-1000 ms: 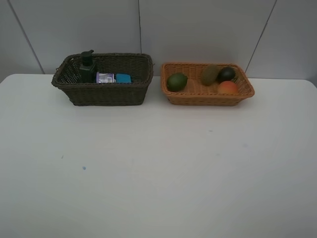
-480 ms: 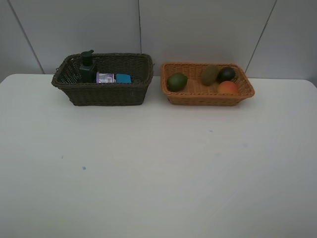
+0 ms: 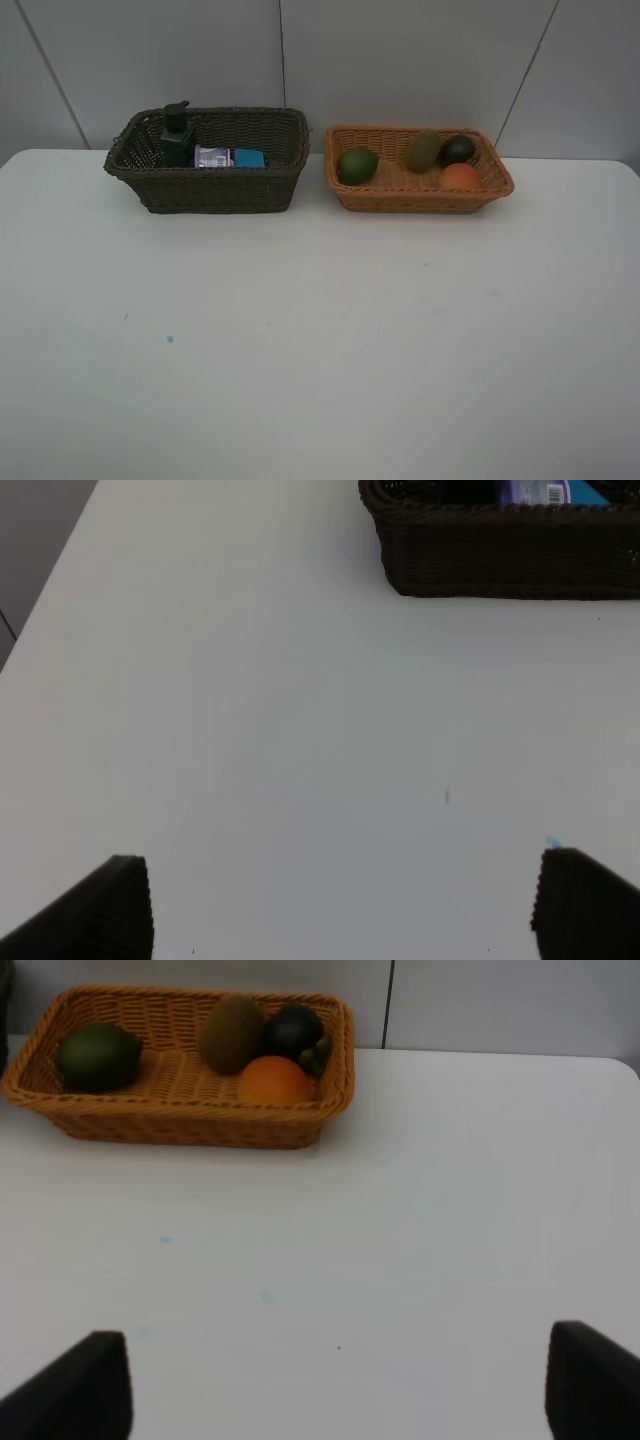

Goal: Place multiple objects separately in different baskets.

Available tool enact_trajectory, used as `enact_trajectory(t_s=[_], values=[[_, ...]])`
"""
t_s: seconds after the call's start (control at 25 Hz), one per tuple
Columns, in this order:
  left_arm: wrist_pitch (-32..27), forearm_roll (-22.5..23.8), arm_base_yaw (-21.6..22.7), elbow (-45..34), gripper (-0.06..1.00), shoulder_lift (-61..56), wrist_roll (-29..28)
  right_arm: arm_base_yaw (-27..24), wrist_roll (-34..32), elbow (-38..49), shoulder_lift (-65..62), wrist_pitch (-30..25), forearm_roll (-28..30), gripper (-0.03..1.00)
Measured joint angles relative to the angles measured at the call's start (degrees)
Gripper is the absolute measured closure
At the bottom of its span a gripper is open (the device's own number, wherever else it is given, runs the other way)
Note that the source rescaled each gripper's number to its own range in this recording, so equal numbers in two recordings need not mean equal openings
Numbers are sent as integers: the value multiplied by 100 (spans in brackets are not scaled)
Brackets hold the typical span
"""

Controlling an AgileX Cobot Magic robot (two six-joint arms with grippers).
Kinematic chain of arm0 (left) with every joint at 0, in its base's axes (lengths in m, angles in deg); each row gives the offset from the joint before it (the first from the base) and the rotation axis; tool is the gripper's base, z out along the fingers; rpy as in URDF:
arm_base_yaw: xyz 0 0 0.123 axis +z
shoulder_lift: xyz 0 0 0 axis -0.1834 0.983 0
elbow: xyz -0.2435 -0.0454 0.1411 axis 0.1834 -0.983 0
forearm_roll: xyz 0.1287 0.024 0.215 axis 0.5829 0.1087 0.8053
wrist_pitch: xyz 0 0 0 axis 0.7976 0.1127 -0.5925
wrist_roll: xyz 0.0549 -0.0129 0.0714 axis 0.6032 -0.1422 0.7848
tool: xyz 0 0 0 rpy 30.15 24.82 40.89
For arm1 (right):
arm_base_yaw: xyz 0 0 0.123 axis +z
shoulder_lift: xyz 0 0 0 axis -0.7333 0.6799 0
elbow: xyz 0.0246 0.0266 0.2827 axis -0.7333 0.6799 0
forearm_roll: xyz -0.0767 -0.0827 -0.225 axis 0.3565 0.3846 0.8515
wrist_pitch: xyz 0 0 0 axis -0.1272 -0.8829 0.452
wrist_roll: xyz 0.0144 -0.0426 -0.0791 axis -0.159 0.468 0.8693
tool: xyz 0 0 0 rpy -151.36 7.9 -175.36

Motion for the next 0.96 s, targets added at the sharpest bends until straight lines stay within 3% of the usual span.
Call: enact_trajectory(t_s=[0.96], values=[[0,0,0,-7,-5,0,0,0,0,0,0,0,0,-3]])
